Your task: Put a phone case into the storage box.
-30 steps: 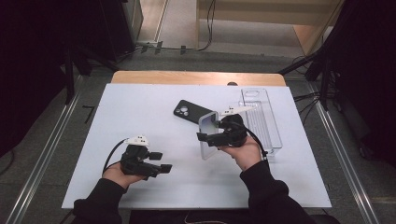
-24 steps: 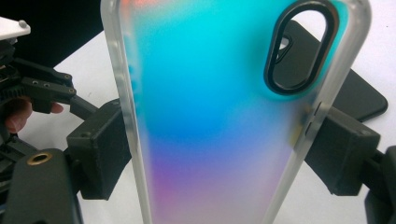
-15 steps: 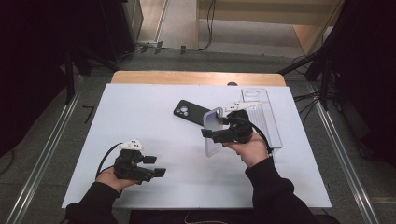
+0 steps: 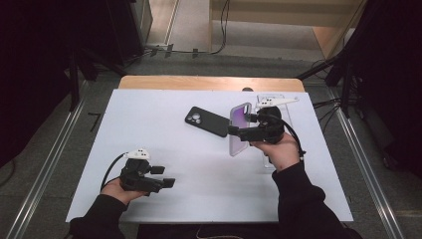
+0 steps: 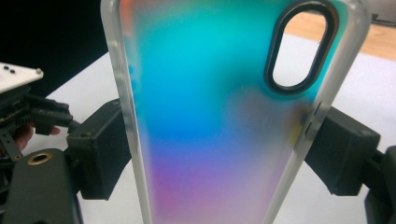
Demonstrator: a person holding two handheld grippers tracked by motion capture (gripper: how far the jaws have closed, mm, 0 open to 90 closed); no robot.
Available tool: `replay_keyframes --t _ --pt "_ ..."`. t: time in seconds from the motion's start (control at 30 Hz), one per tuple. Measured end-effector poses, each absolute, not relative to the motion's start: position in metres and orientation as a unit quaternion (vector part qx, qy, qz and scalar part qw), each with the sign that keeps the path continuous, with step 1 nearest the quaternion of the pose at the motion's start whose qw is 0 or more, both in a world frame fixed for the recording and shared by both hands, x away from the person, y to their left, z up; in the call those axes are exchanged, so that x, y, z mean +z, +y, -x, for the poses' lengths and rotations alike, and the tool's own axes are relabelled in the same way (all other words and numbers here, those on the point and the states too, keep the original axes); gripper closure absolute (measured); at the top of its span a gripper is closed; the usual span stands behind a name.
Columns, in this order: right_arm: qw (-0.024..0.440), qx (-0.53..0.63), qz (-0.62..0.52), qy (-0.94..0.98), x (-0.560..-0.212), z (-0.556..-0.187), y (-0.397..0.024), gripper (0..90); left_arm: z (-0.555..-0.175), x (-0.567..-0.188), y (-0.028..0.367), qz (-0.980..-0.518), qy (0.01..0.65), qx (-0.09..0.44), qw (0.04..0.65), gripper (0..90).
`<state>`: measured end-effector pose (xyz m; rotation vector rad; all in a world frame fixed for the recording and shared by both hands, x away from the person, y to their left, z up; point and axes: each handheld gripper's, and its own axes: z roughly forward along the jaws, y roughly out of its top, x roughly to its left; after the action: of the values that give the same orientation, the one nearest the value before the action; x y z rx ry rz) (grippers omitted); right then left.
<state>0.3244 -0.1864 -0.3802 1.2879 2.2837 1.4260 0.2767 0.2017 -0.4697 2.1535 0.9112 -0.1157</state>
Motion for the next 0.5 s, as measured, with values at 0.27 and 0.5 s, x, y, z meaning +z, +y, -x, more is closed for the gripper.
replay_keyframes --t 0.27,0.5 --pt "0.095 0.486 -0.442 0.748 -0.369 -0.329 -0.205 14.7 -0.276 -0.47 0.205 -0.845 0.365 -0.043 0.39 28.1" --pt "0.115 0.485 -0.458 0.737 -0.363 -0.335 -0.222 14.7 -0.274 -0.472 0.209 -0.842 0.374 -0.038 0.387 28.0"
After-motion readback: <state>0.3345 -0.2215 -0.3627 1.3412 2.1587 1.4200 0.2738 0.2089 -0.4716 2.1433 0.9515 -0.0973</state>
